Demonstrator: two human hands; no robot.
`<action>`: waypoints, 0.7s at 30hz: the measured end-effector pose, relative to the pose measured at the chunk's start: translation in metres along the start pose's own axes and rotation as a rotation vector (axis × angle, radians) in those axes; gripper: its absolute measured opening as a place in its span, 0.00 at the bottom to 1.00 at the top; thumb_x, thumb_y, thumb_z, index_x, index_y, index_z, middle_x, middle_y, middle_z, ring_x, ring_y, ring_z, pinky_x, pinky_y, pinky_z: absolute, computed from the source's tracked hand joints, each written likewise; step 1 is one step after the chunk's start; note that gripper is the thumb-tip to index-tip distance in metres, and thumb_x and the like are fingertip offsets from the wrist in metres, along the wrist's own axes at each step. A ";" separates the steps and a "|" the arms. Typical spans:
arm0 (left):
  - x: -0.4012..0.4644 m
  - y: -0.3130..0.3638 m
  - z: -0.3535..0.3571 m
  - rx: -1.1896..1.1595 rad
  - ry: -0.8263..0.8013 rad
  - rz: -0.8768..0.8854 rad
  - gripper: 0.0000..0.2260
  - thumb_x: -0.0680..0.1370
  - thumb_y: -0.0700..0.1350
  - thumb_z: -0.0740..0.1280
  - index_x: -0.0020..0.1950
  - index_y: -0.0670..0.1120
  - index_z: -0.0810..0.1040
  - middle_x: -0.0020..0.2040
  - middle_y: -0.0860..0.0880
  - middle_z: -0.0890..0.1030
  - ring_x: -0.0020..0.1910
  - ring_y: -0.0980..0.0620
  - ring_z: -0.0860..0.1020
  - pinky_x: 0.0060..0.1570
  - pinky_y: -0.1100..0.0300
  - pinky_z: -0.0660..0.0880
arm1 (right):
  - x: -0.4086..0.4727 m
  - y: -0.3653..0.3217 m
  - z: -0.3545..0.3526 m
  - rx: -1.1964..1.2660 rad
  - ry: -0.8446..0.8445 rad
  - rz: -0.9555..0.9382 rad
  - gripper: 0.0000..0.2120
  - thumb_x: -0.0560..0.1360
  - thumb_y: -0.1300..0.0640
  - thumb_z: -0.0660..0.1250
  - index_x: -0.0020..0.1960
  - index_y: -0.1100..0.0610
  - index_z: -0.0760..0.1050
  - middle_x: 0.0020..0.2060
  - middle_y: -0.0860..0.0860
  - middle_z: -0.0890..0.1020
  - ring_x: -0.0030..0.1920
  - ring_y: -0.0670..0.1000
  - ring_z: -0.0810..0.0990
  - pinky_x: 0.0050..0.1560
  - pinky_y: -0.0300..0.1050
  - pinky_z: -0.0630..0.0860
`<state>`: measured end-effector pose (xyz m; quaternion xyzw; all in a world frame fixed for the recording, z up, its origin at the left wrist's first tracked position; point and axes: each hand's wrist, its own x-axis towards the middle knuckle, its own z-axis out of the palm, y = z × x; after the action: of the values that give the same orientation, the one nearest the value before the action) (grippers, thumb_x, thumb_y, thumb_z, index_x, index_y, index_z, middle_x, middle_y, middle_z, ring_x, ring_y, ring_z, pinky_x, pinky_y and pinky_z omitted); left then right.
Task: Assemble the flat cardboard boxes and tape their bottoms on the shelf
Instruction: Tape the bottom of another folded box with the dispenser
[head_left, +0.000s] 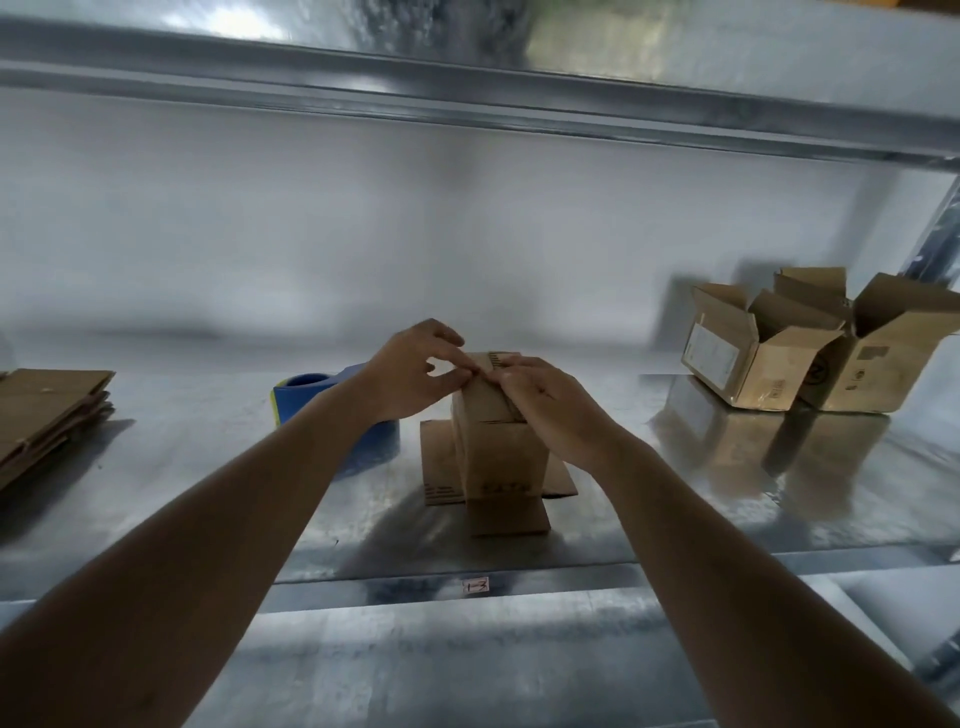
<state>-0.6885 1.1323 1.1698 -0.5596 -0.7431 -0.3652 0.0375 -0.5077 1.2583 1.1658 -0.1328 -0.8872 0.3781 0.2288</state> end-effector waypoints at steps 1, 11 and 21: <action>0.000 0.000 0.000 0.017 -0.042 -0.008 0.11 0.82 0.47 0.71 0.63 0.54 0.85 0.68 0.53 0.76 0.65 0.54 0.77 0.67 0.52 0.76 | 0.000 0.001 -0.001 -0.013 -0.016 -0.023 0.09 0.82 0.45 0.65 0.58 0.43 0.83 0.60 0.35 0.78 0.61 0.40 0.76 0.65 0.41 0.76; 0.002 0.005 0.003 0.078 -0.197 -0.045 0.19 0.82 0.52 0.59 0.69 0.51 0.81 0.56 0.51 0.77 0.54 0.53 0.77 0.60 0.54 0.74 | -0.004 0.003 -0.012 -0.526 0.011 -0.134 0.21 0.78 0.39 0.58 0.68 0.39 0.78 0.60 0.43 0.80 0.57 0.45 0.77 0.58 0.49 0.78; -0.001 0.023 -0.006 0.194 -0.094 -0.098 0.12 0.83 0.47 0.65 0.61 0.51 0.86 0.45 0.51 0.79 0.48 0.51 0.75 0.48 0.57 0.73 | -0.007 -0.039 -0.012 -0.755 -0.108 -0.093 0.17 0.77 0.29 0.63 0.53 0.41 0.71 0.36 0.40 0.75 0.40 0.47 0.77 0.43 0.44 0.71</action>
<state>-0.6700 1.1302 1.1852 -0.5330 -0.8022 -0.2663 0.0385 -0.4979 1.2364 1.1991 -0.1470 -0.9799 0.0206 0.1335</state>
